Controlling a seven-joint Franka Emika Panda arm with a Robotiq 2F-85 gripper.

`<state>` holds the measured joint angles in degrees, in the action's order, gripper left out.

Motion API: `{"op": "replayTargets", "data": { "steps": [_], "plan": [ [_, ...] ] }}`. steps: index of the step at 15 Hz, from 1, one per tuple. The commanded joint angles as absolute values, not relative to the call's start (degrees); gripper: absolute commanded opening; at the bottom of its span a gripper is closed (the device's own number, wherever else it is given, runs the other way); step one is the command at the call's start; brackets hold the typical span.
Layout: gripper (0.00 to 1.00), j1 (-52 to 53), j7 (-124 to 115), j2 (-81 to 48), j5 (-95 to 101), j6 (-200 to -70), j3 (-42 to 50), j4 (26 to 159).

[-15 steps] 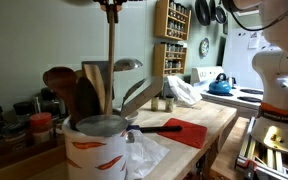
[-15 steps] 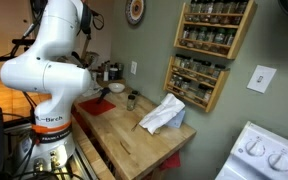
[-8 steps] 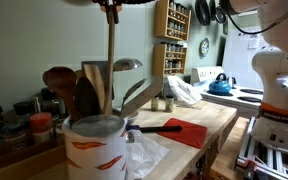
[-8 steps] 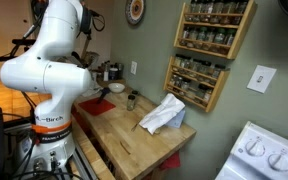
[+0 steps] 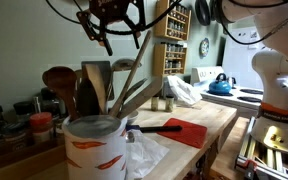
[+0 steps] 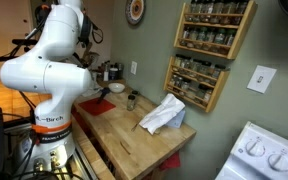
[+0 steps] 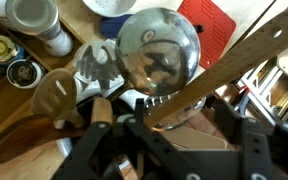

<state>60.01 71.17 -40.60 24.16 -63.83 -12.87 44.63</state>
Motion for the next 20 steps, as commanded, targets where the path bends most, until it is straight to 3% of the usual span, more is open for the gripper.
{"op": "replayTargets", "data": {
  "steps": [1,10,20],
  "plan": [
    [1.0,60.0,68.8,-39.8,24.9,-63.4,-11.7,41.5],
    [1.0,52.9,64.8,-31.7,18.6,-64.3,-11.7,40.8],
    [1.0,43.2,40.3,-20.3,8.3,-64.9,-10.4,50.9]
  ]
}}
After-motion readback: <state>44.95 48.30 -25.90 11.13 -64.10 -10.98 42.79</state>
